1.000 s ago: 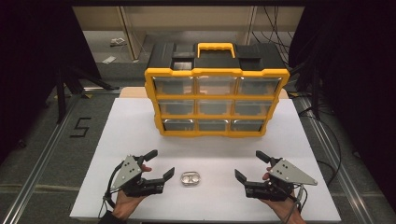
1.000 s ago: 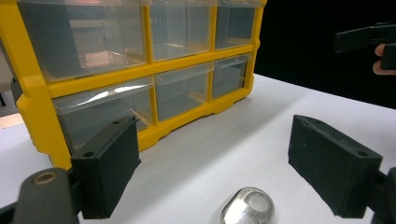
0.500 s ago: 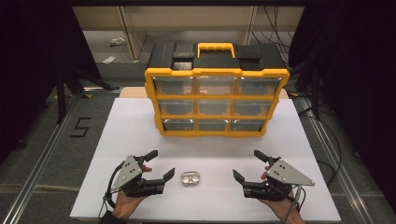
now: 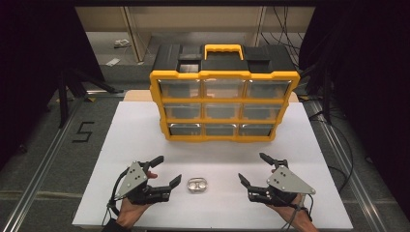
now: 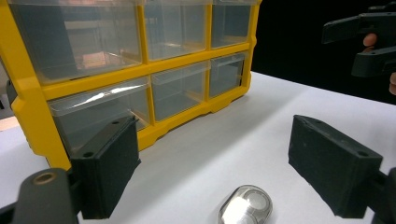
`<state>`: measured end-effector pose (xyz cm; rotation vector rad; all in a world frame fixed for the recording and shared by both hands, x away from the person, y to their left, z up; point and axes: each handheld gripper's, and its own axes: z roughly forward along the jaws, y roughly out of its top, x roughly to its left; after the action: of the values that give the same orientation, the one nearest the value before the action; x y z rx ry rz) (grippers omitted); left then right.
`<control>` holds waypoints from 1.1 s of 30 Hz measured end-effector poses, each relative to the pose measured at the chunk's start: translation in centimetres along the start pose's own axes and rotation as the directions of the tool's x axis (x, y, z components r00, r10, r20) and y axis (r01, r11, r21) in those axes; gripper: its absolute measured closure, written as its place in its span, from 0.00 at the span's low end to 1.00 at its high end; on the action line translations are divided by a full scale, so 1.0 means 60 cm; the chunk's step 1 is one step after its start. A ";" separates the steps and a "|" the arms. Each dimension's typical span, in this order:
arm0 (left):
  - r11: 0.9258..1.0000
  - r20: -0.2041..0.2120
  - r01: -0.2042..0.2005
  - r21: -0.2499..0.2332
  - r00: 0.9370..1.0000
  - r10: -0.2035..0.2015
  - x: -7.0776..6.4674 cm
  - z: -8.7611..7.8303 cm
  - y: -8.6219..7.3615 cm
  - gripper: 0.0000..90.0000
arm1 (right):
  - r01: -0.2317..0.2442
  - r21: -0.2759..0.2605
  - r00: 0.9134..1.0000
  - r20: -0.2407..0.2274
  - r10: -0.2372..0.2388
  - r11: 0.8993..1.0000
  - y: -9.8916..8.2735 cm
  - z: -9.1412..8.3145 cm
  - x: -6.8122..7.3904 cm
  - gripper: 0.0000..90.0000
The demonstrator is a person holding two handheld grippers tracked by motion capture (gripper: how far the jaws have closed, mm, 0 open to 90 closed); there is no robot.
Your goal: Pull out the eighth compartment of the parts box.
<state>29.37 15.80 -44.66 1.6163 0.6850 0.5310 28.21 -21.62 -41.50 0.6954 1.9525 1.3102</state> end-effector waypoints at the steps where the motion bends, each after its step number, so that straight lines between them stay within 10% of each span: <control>1: 1.000 0.000 0.000 0.000 1.000 0.000 0.000 0.000 0.000 0.18 | 0.000 0.000 1.000 0.000 0.000 1.000 0.000 0.000 0.000 0.18; 17: 1.000 0.003 -0.003 0.004 1.000 0.003 -0.001 0.000 0.000 0.18 | 0.174 0.007 0.981 0.082 -0.174 0.985 0.009 0.028 0.010 0.19; 24: 1.000 0.006 -0.004 0.002 1.000 0.004 -0.002 0.001 0.000 0.18 | 0.302 0.012 0.946 0.117 -0.301 0.953 0.014 0.051 0.020 0.20; 26: 1.000 0.007 -0.005 0.006 1.000 0.005 -0.001 0.000 0.000 0.18 | 0.370 0.033 0.916 0.152 -0.371 0.928 0.015 0.065 0.024 0.21; 33: 1.000 0.007 -0.006 0.005 1.000 0.006 -0.002 0.000 0.000 0.18 | 0.417 0.065 0.889 0.180 -0.421 0.907 0.014 0.087 0.018 0.22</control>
<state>29.29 15.74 -44.69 1.6242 0.6770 0.5281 31.60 -17.52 -42.35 0.3618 1.8331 0.9199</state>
